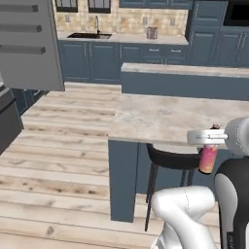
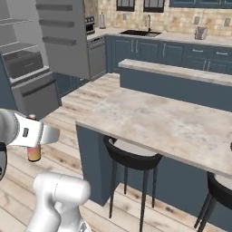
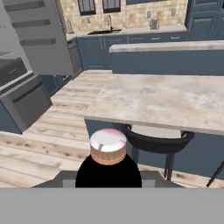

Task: Open the fridge, grab two sodas, and place both sodas inside the bowl with ice on the dining counter.

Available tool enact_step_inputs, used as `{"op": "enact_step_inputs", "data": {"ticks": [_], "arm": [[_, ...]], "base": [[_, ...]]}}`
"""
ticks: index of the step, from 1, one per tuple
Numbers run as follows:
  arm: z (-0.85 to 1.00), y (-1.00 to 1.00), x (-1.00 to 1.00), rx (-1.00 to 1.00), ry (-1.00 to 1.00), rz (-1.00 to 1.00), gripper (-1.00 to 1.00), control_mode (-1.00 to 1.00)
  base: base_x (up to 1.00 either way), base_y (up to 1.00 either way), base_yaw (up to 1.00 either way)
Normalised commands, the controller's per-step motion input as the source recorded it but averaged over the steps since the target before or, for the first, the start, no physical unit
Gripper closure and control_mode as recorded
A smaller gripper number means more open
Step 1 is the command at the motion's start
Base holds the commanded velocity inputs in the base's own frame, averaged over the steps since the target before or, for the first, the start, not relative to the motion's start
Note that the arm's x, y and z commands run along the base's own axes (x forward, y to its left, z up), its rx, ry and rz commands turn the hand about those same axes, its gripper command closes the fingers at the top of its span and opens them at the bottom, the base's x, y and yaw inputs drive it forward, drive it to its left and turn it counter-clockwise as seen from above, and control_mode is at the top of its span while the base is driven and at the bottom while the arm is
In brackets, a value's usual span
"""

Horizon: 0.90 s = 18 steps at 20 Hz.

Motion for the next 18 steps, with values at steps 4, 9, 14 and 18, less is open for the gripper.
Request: {"op": "enact_step_inputs", "data": {"ticks": [4, 9, 14, 18], "arm": [[0.0, 0.0, 0.0, 0.0, 0.0, 0.0, 1.0, 1.0], [0.0, 0.0, 0.0, 0.0, 0.0, 0.0, 1.0, 1.0], [0.0, 0.0, 0.0, 0.0, 0.0, 0.0, 1.0, 1.0], [0.0, 0.0, 0.0, 0.0, 0.0, 0.0, 1.0, 1.0]], "base": [[-0.14, -1.0, -0.13], [-0.11, -1.0, -0.15], [0.11, -0.86, -0.15], [0.36, -0.71, -0.14]]}}
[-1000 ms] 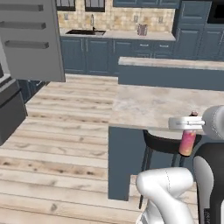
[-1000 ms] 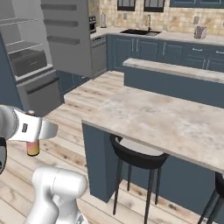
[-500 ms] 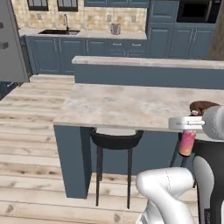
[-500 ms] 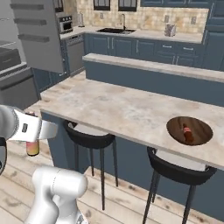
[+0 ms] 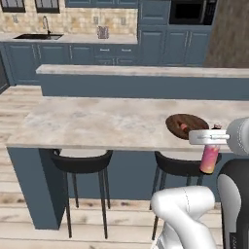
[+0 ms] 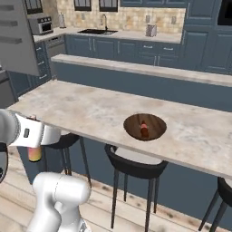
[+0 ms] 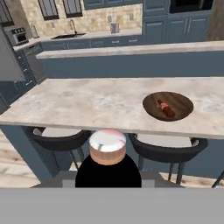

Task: Open the fridge, grab two sodas, and place both sodas inside the bowl with ice on the dining counter.

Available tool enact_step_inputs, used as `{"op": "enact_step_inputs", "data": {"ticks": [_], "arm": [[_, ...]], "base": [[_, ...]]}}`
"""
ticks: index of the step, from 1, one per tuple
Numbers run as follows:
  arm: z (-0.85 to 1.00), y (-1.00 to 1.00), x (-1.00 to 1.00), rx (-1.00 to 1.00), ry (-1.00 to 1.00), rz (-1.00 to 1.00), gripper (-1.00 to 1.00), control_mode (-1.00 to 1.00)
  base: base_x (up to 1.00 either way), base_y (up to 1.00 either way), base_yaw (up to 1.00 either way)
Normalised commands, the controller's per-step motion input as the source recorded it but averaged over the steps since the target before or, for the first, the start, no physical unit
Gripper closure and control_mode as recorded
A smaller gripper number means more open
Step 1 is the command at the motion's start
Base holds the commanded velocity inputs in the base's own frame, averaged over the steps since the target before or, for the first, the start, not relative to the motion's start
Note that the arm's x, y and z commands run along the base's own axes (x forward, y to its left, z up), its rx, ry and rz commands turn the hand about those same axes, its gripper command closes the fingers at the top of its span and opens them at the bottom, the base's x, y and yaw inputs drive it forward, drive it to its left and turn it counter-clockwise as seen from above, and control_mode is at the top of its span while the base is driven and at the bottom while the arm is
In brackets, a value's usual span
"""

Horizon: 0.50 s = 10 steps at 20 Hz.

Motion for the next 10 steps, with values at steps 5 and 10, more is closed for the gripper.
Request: {"op": "enact_step_inputs", "data": {"ticks": [5, 10], "arm": [[0.0, 0.0, 0.0, 0.0, 0.0, 0.0, 1.0, 1.0], [0.0, 0.0, 0.0, 0.0, 0.0, 0.0, 1.0, 1.0]], "base": [[0.5, -0.52, -0.2], [0.58, -0.35, -0.25]]}}
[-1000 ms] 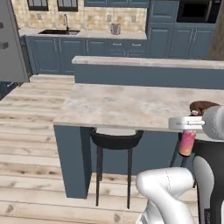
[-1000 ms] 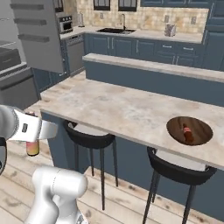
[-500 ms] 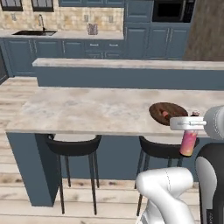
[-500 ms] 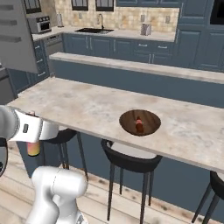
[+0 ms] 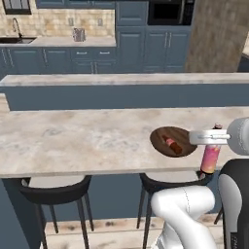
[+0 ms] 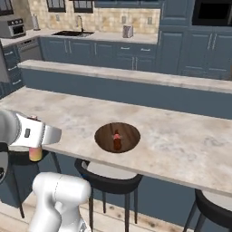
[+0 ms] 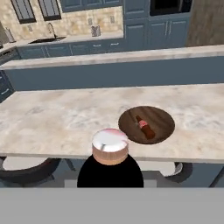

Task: Open the fridge, grab two sodas, and place both sodas inside the bowl with ice on the dining counter.

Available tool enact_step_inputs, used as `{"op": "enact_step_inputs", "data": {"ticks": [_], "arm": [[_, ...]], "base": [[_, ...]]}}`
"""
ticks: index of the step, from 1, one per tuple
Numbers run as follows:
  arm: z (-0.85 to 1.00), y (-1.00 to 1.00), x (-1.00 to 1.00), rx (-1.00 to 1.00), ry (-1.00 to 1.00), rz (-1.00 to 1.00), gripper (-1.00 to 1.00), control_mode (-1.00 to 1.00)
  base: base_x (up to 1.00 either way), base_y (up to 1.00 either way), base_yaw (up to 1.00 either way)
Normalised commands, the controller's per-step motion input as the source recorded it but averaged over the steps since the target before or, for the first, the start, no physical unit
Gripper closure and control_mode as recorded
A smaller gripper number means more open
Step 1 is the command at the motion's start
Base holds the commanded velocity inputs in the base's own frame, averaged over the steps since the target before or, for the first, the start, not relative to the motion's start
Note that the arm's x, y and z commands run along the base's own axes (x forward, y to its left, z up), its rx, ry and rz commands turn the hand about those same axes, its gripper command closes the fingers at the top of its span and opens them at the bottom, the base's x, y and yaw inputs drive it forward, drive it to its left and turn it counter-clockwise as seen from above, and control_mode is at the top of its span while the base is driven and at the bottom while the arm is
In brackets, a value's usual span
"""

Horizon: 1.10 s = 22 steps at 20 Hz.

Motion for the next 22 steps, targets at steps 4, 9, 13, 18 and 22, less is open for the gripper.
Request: {"op": "enact_step_inputs", "data": {"ticks": [4, 9, 13, 18, 22], "arm": [[0.0, 0.0, 0.0, 0.0, 0.0, 0.0, 1.0, 1.0], [0.0, 0.0, 0.0, 0.0, 0.0, 0.0, 1.0, 1.0], [-0.01, -0.11, 0.15, 0.02, 0.0, -0.06, 1.0, -1.0], [-0.08, -0.54, 0.83, 0.13, 0.07, -0.16, 1.0, -1.0], [-0.2, -0.48, 0.88, 0.1, 0.16, -0.01, 1.0, -1.0]], "base": [[0.7, -0.23, -0.29], [0.64, -0.3, -0.3], [0.43, -0.3, -0.2], [0.0, 0.0, 0.0], [0.0, 0.0, 0.0]]}}
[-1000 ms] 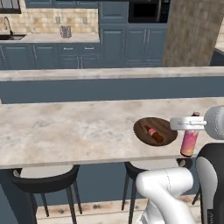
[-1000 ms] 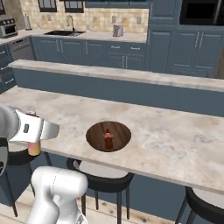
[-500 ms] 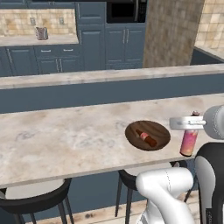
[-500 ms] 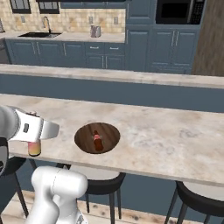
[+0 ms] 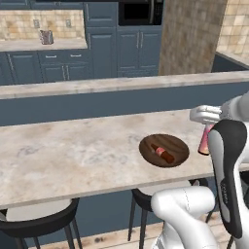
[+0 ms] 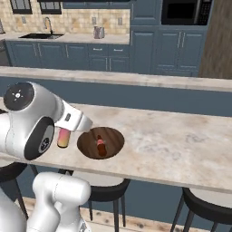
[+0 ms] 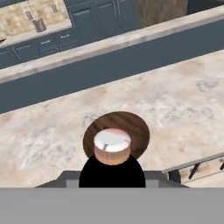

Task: Open the fridge, grab two sodas, and place both sodas inside the bowl with ice on the dining counter.

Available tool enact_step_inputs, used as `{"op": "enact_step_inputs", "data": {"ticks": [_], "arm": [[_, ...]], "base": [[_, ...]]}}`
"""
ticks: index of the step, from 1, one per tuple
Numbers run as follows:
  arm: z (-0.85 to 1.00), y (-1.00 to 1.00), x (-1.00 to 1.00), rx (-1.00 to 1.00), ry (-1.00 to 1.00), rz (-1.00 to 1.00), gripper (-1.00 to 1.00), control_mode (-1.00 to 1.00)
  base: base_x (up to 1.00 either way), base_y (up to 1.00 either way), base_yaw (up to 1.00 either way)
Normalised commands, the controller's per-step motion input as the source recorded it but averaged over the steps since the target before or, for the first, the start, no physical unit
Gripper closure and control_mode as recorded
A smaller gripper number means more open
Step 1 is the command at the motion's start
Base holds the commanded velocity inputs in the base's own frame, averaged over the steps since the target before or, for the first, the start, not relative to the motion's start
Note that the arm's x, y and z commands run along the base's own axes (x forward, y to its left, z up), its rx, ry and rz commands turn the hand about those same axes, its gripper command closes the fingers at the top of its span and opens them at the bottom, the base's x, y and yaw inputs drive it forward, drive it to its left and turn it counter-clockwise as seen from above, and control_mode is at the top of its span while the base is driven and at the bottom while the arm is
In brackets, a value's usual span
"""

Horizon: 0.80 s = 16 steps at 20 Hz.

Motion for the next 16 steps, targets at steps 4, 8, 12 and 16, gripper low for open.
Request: {"op": "enact_step_inputs", "data": {"ticks": [4, 8, 12, 16], "arm": [[-0.47, -0.14, 0.79, 0.0, 0.21, 0.15, 1.0, -1.0], [-0.68, 0.0, 0.59, -0.12, 0.26, 0.22, 1.0, -1.0], [-0.67, 0.0, 0.59, -0.13, 0.24, 0.27, 1.0, -1.0], [-0.44, 0.0, 0.49, -0.1, 0.18, 0.3, 1.0, -1.0]], "base": [[0.0, 0.0, 0.0], [0.0, 0.0, 0.0], [0.0, 0.0, 0.0], [0.0, 0.0, 0.0]]}}
